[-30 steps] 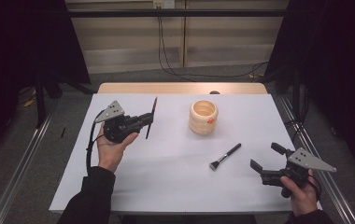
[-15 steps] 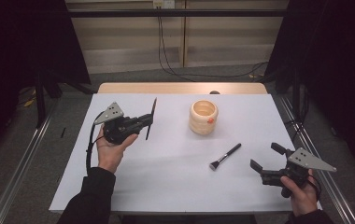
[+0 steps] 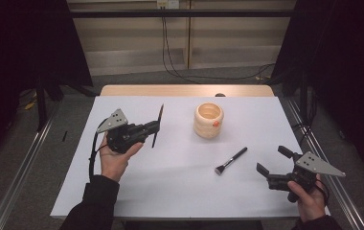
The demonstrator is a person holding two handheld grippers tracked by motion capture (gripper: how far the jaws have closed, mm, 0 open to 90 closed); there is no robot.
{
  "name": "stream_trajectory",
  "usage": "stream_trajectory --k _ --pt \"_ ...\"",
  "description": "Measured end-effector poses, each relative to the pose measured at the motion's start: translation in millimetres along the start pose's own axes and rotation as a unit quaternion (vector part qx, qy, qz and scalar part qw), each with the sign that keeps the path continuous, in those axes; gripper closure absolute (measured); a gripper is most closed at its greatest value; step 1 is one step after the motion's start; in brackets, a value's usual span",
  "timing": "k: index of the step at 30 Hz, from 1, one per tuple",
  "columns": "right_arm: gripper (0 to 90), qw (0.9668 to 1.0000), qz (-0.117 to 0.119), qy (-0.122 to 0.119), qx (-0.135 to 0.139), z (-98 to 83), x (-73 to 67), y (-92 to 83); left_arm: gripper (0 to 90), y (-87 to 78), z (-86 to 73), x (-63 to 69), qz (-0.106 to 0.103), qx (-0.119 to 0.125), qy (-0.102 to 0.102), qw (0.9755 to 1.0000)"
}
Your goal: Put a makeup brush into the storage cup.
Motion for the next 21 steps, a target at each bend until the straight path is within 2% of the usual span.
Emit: stream_trajectory --k 2,5,6,9,10,12,13,15,16,18,20,21 --pt "0.0 1.0 0.002 0.001 0.0 0.2 -0.3 0.3 83.5 -1.3 0.1 2.5 0.007 -0.002 0.002 1.0" --pt "0.0 1.0 0.002 0.004 0.002 0.6 -1.0 0.5 83.5 -1.4 -0.9 6.2 -0.001 -0.001 -0.001 1.0" --pt "0.0 1.0 0.001 0.003 0.001 0.6 -1.0 0.8 83.5 -2.0 -1.2 7.6 0.002 -0.005 0.001 1.0" --pt "0.0 1.0 0.006 0.005 -0.001 0.9 -1.8 1.2 83.5 -1.0 -2.4 11.1 -0.013 -0.003 0.0 0.9999" --pt "0.0 1.0 0.007 0.004 -0.001 1.4 -2.4 1.5 83.6 -1.3 -2.3 12.8 -0.007 -0.007 -0.003 1.0" --pt "0.9 0.9999 0.013 0.003 -0.005 2.0 -2.5 2.1 83.5 -0.8 -2.4 15.1 -0.016 -0.002 -0.003 0.9999" --pt "0.9 0.9999 0.013 0.005 -0.005 2.3 -2.3 2.4 83.5 -1.2 -2.3 16.6 -0.008 -0.004 0.0 1.0" --pt "1.0 0.9999 0.017 0.004 -0.001 3.4 -2.6 2.8 83.5 -1.4 -2.6 18.3 -0.017 -0.005 0.0 0.9999" --pt "1.3 0.9998 0.021 0.005 0.004 4.4 -3.2 2.8 83.5 -1.1 -3.2 19.4 -0.012 -0.008 0.004 0.9999" --pt "1.3 0.9996 0.027 -0.002 0.006 6.8 -3.7 2.3 83.6 0.6 -6.3 20.5 -0.026 -0.004 -0.009 0.9996" --pt "1.6 0.9995 0.03 -0.005 0.01 9.9 -4.7 2.8 83.6 1.8 -8.1 22.6 -0.017 -0.013 0.001 0.9998" --pt "2.8 0.9994 0.033 -0.005 0.012 11.9 -6.0 3.2 83.5 2.6 -8.3 23.6 -0.022 -0.013 0.002 0.9997"
Point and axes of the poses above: each handheld gripper's, and its own axes: y roughly forward along the jaws, z roughly out of its top, x roughly to its right, the point moved 2 cm from there along y, roughly forward along the jaws, and after that the axes turned 8 degrees about z, right-handed, at the moved point
